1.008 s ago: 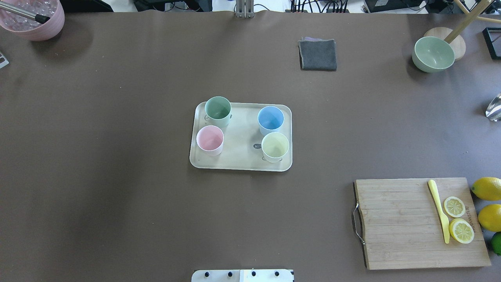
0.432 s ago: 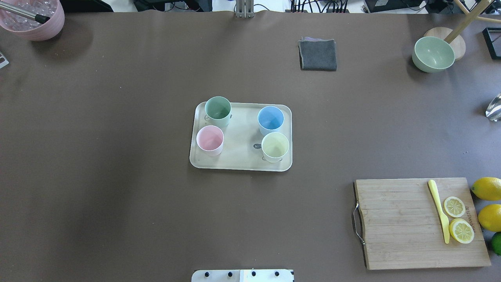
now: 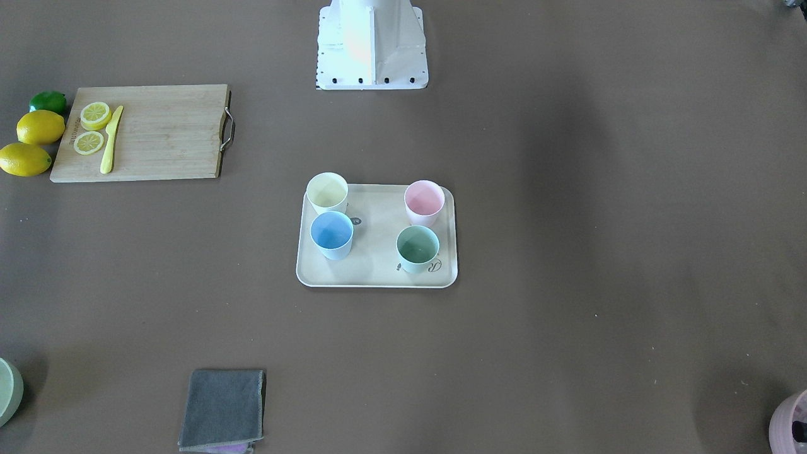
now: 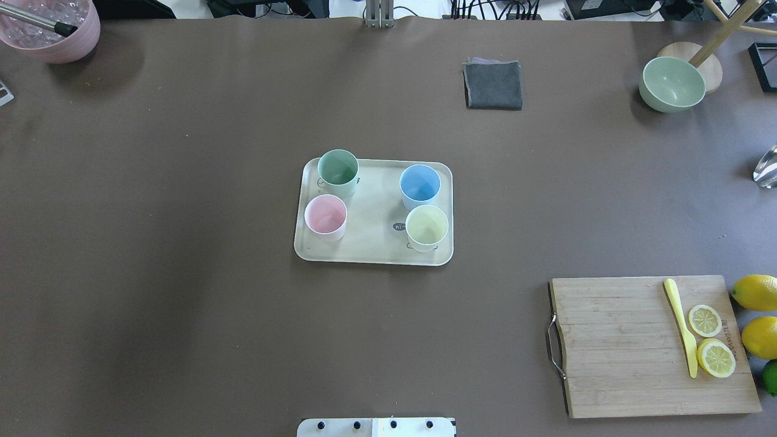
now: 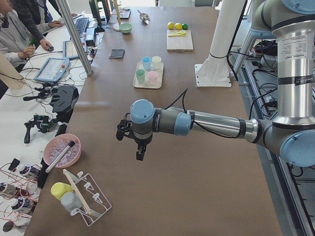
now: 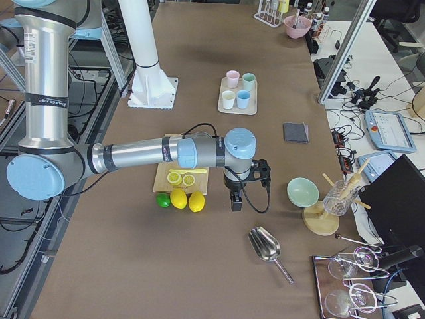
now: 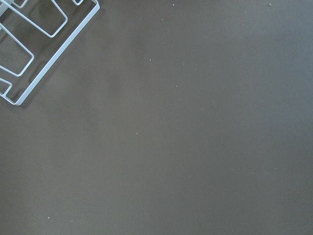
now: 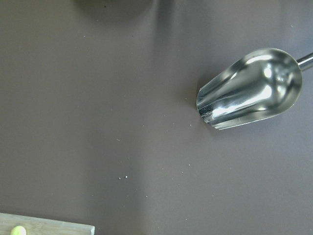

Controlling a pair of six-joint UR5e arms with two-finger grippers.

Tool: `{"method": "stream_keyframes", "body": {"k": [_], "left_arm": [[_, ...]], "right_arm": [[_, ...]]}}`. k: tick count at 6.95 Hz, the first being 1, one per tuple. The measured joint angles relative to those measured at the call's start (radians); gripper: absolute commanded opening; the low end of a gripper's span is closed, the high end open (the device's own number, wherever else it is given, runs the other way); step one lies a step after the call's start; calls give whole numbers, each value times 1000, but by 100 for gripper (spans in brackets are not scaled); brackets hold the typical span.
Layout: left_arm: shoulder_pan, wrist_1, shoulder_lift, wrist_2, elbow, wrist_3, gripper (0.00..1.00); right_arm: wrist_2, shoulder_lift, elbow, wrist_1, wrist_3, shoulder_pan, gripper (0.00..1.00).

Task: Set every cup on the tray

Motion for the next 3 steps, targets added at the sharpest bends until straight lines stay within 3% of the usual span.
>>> {"method": "stream_keyframes", "body": {"k": [3], "left_arm": [[2,-5,-12,2,48,-1,98]], "right_arm": [[-2,3,2,1,0,0,100]]}}
